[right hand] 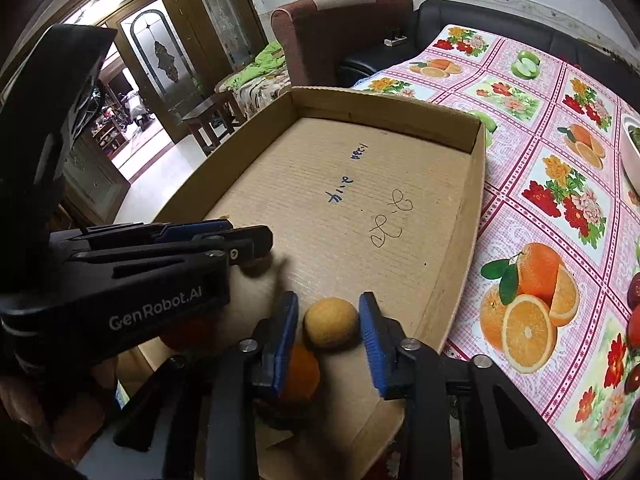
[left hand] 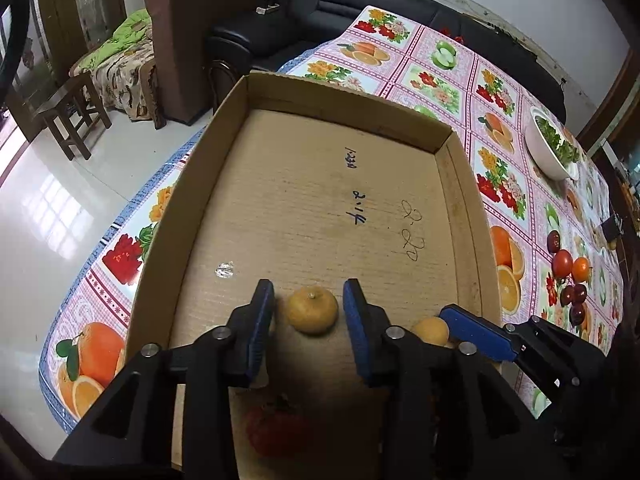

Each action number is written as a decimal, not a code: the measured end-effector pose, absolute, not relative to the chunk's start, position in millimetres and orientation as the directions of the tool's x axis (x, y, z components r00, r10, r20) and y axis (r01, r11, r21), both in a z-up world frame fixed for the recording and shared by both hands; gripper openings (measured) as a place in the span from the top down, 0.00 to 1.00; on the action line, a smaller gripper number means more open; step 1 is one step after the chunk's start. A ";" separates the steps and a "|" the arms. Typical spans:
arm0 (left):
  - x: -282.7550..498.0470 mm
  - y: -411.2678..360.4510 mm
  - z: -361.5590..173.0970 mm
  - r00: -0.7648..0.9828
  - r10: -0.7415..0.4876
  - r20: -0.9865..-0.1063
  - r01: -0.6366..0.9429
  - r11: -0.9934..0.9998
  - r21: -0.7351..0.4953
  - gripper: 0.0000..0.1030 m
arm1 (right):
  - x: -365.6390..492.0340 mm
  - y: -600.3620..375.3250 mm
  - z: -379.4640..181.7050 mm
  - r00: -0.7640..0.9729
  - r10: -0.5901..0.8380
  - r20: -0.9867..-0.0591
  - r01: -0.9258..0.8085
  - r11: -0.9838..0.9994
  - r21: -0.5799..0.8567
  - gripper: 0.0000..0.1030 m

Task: Organize fruits
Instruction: 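Open the left tool to drop its tan fruit while the right tool drops its fruit into the box, then move both tools back from the box toward the fruit pile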

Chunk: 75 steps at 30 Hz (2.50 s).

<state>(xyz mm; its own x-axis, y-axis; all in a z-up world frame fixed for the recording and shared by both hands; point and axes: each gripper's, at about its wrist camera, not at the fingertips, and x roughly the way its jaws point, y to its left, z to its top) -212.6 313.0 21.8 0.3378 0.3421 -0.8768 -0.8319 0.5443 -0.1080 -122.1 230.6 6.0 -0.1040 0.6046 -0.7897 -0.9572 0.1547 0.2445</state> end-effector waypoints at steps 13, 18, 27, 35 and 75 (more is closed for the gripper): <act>-211.9 291.3 47.1 0.371 0.392 -0.842 -0.827 0.552 -0.107 0.65 | -107.4 181.2 31.8 -0.064 0.679 -0.731 -0.944 0.197 0.266 0.61; -203.1 275.6 52.2 0.385 0.392 -0.835 -0.810 0.578 -0.102 0.66 | -92.0 155.4 44.0 -0.039 0.709 -0.704 -0.927 0.237 0.289 0.61; -184.8 250.8 58.4 0.408 0.381 -0.829 -0.776 0.623 -0.095 0.66 | -55.4 108.7 43.8 0.027 0.718 -0.696 -0.880 0.347 0.323 0.60; -170.7 232.3 63.8 0.414 0.390 -0.822 -0.757 0.649 -0.073 0.66 | -30.8 70.0 43.0 0.076 0.721 -0.689 -0.840 0.419 0.345 0.60; -82.2 155.9 42.4 0.480 0.226 -0.847 -0.583 0.804 -0.116 0.54 | 45.8 -0.9 6.0 0.264 0.613 -0.745 -0.707 0.648 0.283 0.58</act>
